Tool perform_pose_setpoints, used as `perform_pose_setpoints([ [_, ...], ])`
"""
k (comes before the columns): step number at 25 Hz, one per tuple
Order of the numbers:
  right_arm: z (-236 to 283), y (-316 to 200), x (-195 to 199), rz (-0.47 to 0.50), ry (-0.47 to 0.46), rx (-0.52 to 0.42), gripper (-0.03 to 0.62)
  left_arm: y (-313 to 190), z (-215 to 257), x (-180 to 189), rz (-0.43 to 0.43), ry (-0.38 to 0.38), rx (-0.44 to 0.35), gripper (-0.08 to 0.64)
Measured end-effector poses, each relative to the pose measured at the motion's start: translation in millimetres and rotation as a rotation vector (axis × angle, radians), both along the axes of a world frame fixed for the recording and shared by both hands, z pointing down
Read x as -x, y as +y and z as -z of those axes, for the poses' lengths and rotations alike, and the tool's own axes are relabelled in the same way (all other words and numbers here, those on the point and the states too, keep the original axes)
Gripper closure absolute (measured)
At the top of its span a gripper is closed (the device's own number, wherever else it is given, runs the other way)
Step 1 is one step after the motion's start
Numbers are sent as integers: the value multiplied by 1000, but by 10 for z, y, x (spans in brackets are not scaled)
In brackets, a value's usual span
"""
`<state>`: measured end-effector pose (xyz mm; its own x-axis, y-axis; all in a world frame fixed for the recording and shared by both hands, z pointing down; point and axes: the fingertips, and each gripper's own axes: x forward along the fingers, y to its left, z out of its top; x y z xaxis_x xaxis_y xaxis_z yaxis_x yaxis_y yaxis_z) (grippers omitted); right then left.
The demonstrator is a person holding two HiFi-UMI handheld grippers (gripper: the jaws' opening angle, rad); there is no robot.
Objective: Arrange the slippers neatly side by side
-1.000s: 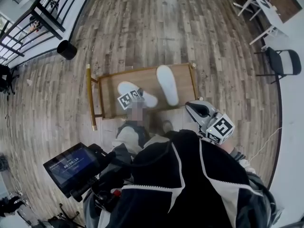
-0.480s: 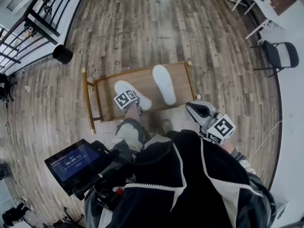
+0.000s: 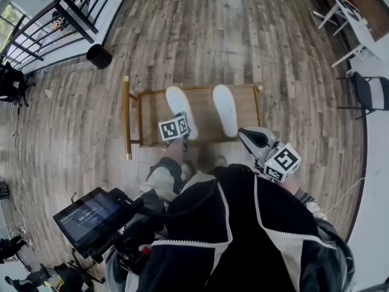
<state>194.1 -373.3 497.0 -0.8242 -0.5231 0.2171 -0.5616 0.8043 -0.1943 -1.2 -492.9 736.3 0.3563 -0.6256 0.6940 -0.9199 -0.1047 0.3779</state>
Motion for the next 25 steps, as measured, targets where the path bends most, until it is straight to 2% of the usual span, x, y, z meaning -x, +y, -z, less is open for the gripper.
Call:
perform_pose_setpoints([
  [2, 15, -60, 122, 39, -19, 5, 588, 22, 221, 11, -38, -31, -56, 531],
  [7, 33, -178, 567, 157, -51, -9, 588, 111, 875, 131, -170, -195, -242, 531],
  [11, -15, -241, 942, 234, -60, -8, 588, 215, 1343, 247, -230, -294, -397, 531],
  [14, -32, -223, 1154, 283, -69, -12, 588, 386, 1706, 256, -253, -309, -504, 531],
  [19, -93, -117, 1364, 337, -89, -24, 588, 781, 2172, 303, -238, -307, -649, 531],
  [21, -77, -101, 1480, 349, -88, -19, 588, 933, 2306, 400, -236, -318, -676, 531],
  [25, -41, -81, 1658, 362, -83, -13, 588, 1262, 2441, 655, -216, -351, -674, 531],
])
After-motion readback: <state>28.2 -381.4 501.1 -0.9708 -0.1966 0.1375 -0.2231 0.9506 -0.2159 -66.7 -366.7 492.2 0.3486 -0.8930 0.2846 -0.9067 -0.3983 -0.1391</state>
